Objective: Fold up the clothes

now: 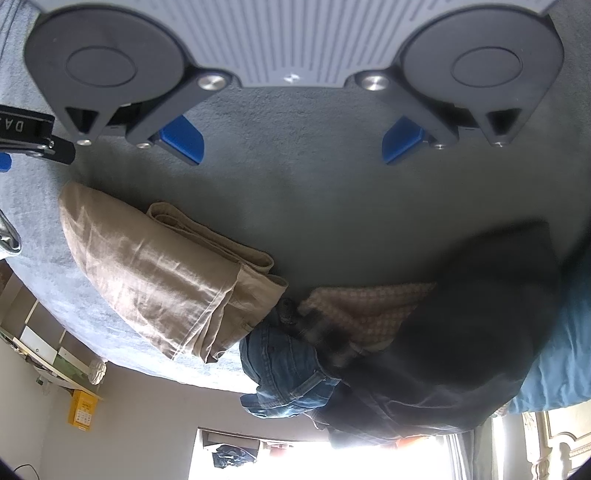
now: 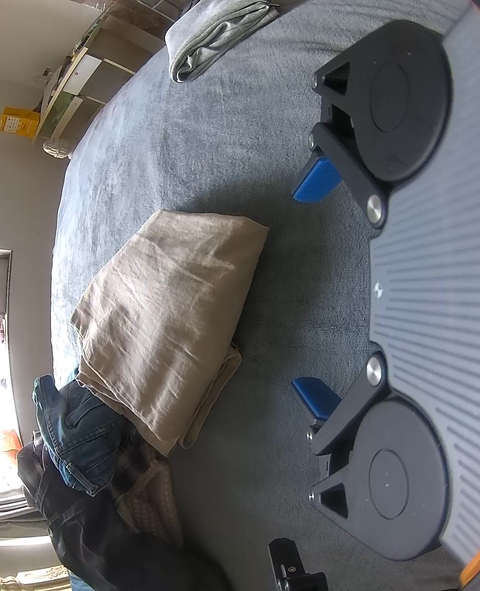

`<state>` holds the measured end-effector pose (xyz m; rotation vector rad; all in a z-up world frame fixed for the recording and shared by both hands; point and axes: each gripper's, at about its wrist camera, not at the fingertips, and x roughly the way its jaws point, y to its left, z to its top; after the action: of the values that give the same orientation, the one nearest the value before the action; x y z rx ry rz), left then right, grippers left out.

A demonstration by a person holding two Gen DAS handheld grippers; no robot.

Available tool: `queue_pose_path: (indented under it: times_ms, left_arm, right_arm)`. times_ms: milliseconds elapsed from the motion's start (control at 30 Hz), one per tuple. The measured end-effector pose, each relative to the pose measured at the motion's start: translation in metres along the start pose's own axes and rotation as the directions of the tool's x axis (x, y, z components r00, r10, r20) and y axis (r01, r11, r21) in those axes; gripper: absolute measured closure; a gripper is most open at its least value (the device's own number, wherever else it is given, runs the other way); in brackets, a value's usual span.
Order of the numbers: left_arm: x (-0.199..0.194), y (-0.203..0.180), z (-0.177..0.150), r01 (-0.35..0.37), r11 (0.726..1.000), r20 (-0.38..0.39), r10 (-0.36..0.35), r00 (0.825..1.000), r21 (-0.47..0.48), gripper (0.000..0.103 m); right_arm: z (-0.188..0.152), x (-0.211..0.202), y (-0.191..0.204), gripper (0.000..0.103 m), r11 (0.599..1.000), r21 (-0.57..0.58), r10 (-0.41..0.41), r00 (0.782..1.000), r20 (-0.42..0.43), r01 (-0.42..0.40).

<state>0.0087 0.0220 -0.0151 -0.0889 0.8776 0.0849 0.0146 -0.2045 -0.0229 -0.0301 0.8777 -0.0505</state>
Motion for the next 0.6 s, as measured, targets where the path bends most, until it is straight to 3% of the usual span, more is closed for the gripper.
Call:
queue_pose_path:
  times_ms: [600]
  left_arm:
    - [-0.0016, 0.0011, -0.0001, -0.006, 1.0, 0.002, 0.006, 1.0, 0.015, 0.0]
  right_arm:
    - [-0.0002, -0.0012, -0.0006, 0.001, 1.0, 0.003, -0.003, 1.0, -0.002, 0.003]
